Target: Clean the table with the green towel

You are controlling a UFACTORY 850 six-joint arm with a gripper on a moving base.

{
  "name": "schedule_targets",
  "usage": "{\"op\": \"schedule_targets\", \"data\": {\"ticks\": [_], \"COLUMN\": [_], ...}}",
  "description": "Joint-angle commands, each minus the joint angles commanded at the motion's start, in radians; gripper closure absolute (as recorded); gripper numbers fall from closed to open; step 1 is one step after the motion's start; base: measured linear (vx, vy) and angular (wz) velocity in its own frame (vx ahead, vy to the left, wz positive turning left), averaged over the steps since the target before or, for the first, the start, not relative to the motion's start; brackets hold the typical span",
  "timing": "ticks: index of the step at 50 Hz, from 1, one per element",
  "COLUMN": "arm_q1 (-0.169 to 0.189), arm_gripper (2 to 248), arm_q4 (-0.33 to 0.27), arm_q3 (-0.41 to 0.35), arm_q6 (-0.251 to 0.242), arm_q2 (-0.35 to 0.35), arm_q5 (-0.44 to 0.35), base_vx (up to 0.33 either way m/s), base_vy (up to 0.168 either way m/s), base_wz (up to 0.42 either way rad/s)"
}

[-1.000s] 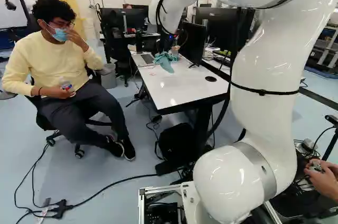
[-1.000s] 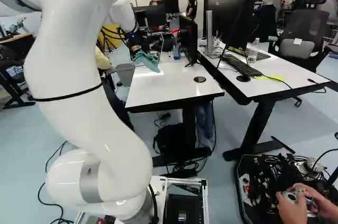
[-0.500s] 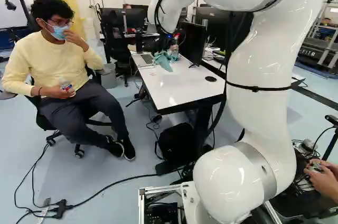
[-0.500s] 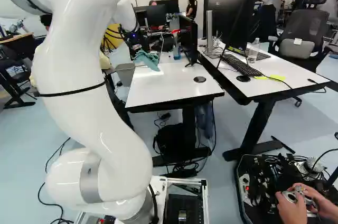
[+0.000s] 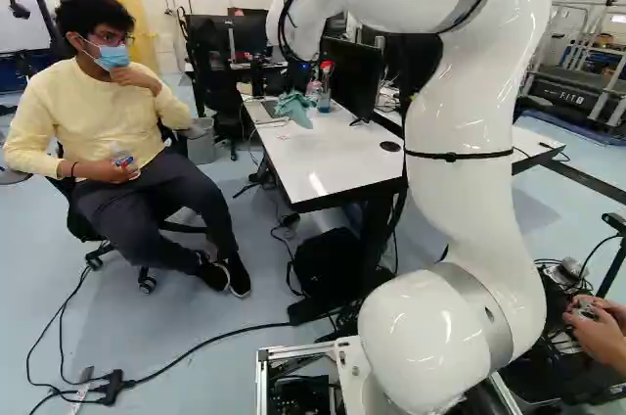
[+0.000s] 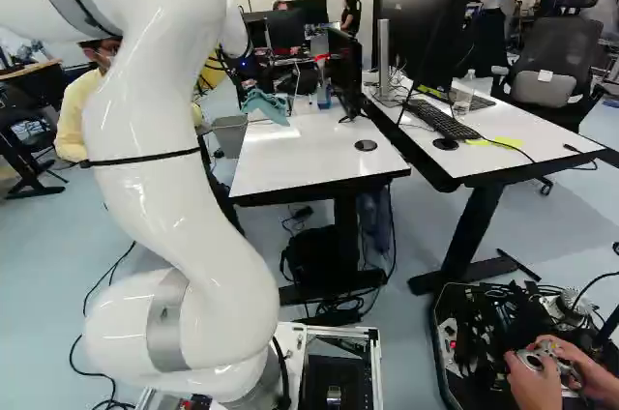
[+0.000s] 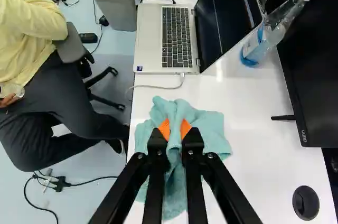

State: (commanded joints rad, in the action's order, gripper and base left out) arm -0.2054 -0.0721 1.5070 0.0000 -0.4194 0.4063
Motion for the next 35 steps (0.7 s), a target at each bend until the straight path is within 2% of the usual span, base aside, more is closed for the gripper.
{"op": "schedule_targets", "data": {"ticks": [19, 35], "arm_q1": [-0.02, -0.028], "arm_gripper": [209, 209], "arm_q4": [0.0, 0.0], "arm_q3": [0.078, 0.089], "arm_q6": [0.0, 0.0], "arm_q2": [-0.064, -0.099], "arm_q5": [-0.003, -0.013], "base_vx": [0.0, 0.0], "base_vy": [0.0, 0.0], "base_wz": [0.0, 0.0]}}
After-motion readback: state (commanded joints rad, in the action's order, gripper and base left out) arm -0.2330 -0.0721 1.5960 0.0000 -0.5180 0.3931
